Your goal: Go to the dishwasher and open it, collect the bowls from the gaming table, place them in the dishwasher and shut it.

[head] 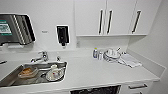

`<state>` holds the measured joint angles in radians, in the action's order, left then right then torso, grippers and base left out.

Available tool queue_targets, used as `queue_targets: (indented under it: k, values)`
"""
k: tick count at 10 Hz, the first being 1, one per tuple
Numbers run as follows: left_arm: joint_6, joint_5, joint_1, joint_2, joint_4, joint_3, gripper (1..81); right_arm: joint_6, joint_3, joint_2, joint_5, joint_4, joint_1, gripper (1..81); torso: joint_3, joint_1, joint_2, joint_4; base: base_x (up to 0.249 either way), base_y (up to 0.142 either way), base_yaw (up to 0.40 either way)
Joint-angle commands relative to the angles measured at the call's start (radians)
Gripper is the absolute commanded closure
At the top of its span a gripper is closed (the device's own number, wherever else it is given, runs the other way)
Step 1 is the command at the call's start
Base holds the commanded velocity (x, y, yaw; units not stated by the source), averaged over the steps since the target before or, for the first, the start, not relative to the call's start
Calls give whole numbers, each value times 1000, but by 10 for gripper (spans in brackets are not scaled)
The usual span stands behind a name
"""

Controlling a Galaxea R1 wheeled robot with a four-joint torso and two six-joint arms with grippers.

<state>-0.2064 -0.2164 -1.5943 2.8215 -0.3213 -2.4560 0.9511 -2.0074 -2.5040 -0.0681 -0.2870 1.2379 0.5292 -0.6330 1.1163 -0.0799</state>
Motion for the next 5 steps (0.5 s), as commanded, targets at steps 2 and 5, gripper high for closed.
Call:
queue_targets:
  k: [2,5]
  values:
    - [1,52,29,-17,-1,6,10,15,38,-29,-15,-11,-215,10,0,0,0,0,0,0,0]
    - [1,55,29,-14,-1,6,10,15,178,57,-12,-43,-318,10,0,0,0,0,0,0,0]
